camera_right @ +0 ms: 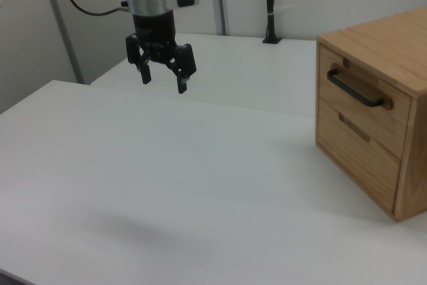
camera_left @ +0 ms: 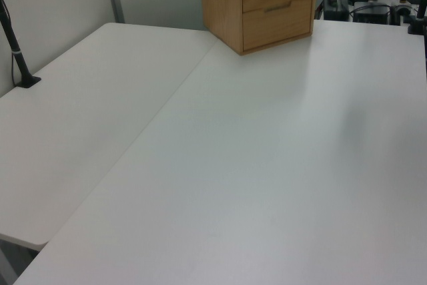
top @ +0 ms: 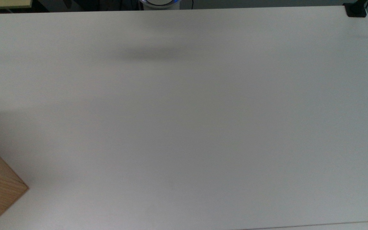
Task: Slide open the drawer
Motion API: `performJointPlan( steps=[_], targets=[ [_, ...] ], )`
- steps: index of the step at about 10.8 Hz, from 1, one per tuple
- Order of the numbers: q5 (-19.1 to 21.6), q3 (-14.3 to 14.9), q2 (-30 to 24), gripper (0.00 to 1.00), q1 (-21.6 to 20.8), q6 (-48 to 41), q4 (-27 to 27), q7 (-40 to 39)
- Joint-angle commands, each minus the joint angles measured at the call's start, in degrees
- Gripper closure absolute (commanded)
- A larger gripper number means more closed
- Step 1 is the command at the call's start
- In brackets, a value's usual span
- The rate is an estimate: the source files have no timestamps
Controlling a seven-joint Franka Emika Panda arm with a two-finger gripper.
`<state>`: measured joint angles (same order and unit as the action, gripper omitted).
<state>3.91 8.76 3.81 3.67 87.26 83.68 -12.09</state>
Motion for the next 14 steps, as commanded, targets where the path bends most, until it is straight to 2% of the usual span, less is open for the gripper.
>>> performJointPlan(
  steps=[1, 3, 5, 11, 14],
  targets=[
    [-0.48, 0.29, -0.2, 0.0, 0.63, 1.33, 0.61, -1.18],
    [-0.74, 0.29, -0.03, 0.0, 0.99, 1.51, 0.52, -2.4],
    [-0.57, 0.29, -0.11, 0.0, 2.04, 1.42, 0.6, -7.67],
    [-1.44, 0.29, -0.12, 0.0, 2.13, 1.15, 0.61, -10.05],
    [-1.71, 0.46, 1.02, 0.0, 3.01, 1.42, 0.52, -21.17]
  ],
)
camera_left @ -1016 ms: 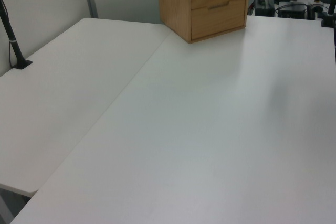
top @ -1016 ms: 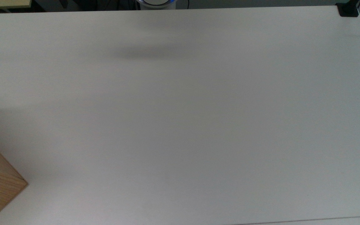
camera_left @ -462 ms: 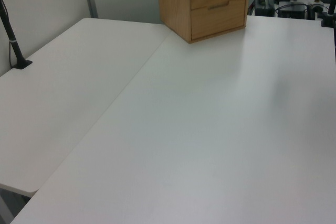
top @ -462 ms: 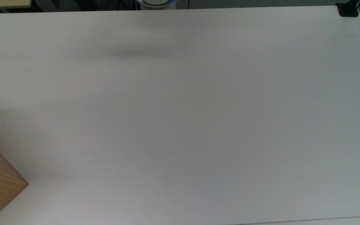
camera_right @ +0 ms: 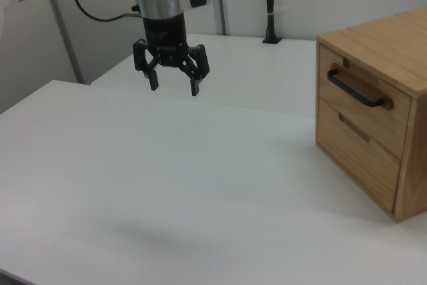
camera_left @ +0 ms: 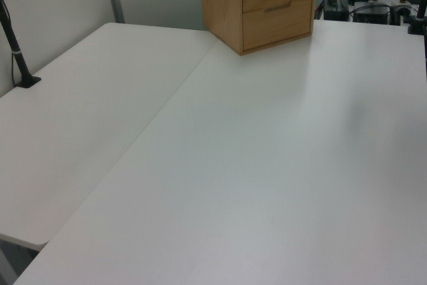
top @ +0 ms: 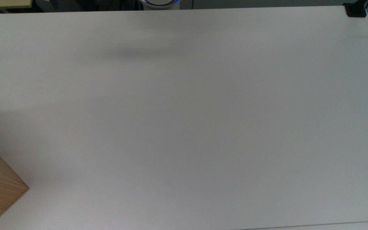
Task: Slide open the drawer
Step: 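Move the gripper to the upper drawer's black handle and grasp it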
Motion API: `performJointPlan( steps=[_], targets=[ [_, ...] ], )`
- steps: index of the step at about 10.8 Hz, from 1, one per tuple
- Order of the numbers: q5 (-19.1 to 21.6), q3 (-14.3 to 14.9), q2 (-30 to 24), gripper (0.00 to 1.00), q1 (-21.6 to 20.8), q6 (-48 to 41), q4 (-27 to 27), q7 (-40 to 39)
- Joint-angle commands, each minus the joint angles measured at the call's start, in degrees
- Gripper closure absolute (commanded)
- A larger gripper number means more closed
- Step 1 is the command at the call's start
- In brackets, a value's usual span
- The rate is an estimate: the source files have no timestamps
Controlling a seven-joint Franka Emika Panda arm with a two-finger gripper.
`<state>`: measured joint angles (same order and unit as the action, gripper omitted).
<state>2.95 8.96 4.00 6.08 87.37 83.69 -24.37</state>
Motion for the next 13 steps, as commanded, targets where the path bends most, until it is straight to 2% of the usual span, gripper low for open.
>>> performJointPlan(
  steps=[1, 2, 4, 6, 7, 10, 12, 13],
  targets=[
    [-1.36, 1.22, 1.71, 0.0, 0.51, 1.4, 0.16, -14.07],
    [-3.02, 2.1, 2.24, 0.0, 0.34, 2.1, -0.02, -17.86],
    [-7.24, 2.11, 2.24, 0.0, 0.6, 13.9, -0.11, -23.94],
    [-10.75, 2.29, 4.61, 0.0, 1.39, 25.25, -0.02, -26.5],
    [-11.3, 2.81, 6.36, 0.0, 1.83, 31.49, 0.07, -28.34],
    [-10.69, 6.94, 13.2, 0.0, 2.79, 50.38, 0.25, -35.2],
    [-10.86, 7.12, 17.26, 0.01, 4.11, 59.89, 0.25, -35.74],
    [-11.38, 7.12, 18.75, 0.05, 4.2, 63.59, 0.25, -36.87]
  ],
)
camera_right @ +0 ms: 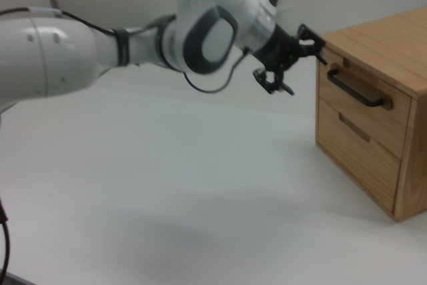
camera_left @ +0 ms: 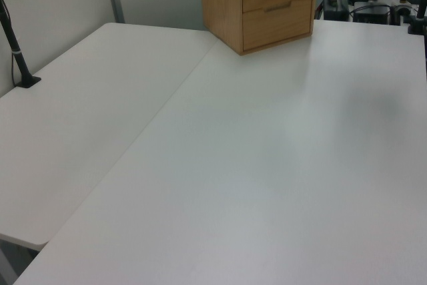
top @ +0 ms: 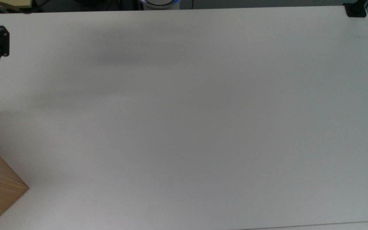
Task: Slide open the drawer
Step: 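Move the gripper to the upper drawer's black handle and grasp it, then pull the handle outward, sliding the upper drawer open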
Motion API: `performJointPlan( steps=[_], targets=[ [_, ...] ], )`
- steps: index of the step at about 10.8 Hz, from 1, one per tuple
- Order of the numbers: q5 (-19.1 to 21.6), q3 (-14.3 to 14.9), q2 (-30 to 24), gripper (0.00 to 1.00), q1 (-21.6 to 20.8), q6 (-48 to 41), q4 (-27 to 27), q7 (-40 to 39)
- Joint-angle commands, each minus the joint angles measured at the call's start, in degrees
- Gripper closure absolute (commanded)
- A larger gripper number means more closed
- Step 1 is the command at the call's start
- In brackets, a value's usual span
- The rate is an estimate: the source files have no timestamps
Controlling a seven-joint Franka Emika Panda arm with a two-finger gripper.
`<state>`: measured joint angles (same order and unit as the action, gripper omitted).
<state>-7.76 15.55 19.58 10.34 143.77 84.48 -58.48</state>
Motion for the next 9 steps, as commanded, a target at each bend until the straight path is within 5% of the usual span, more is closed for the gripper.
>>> performJointPlan(
  steps=[1, 5, 9],
  targets=[
    [-0.68, 0.54, 4.66, 0.09, 0.21, 10.79, -0.55, -4.35],
    [-0.77, 0.63, 8.71, 0.24, 1.96, 18.11, -0.99, -8.66],
    [-0.85, 0.63, 11.35, 0.29, 2.84, 19.26, -4.06, -11.73]
  ],
)
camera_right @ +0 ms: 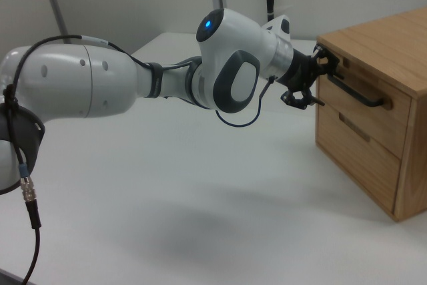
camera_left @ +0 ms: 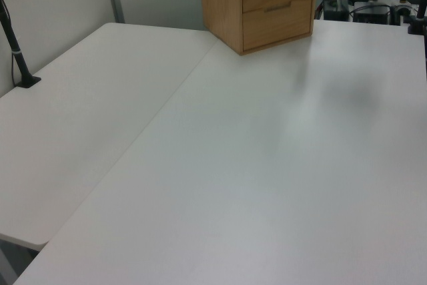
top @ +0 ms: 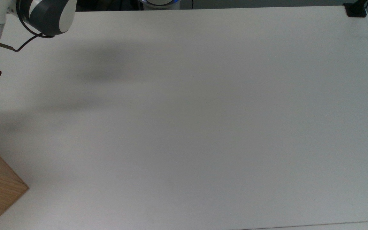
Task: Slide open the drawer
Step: 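Pull the handle outward, sliding the upper drawer open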
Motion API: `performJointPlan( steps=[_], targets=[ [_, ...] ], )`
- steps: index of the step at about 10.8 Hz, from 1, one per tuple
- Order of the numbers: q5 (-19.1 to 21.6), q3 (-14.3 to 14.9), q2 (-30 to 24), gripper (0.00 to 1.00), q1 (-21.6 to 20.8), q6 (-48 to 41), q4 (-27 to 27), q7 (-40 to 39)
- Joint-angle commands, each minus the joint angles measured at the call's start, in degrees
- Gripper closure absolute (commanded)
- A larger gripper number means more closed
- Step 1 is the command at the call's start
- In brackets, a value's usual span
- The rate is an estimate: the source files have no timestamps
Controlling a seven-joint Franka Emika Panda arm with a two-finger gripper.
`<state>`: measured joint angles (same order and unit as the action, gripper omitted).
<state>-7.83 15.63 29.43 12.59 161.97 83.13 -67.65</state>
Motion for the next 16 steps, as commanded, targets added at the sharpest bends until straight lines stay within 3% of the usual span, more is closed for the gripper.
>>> performJointPlan(
  steps=[1, 3, 5, 8, 9, 12, 14, 16],
  targets=[
    [-0.87, 0.54, 1.6, 0.32, 0.77, 2.03, -2.8, -3.53],
    [-0.87, 0.54, 1.69, 0.43, 1.47, 4.49, -2.71, -4.85],
    [-0.87, 0.54, 1.77, 0.66, 1.91, 4.5, -2.54, -6.87],
    [-0.87, 0.54, 1.86, 0.72, 1.91, 4.5, -2.1, -7.93],
    [-0.78, 0.63, 1.95, 0.81, 1.91, 4.5, -2.01, -8.02],
    [0.01, 0.54, 0.11, 0.94, 1.83, 4.41, -0.87, -7.5],
    [0.19, 0.46, -0.77, 0.98, 1.65, 4.23, -0.08, -7.23],
    [0.27, 0.28, -4.88, 0.98, 1.21, 3.88, 4.73, -7.06]
  ],
)
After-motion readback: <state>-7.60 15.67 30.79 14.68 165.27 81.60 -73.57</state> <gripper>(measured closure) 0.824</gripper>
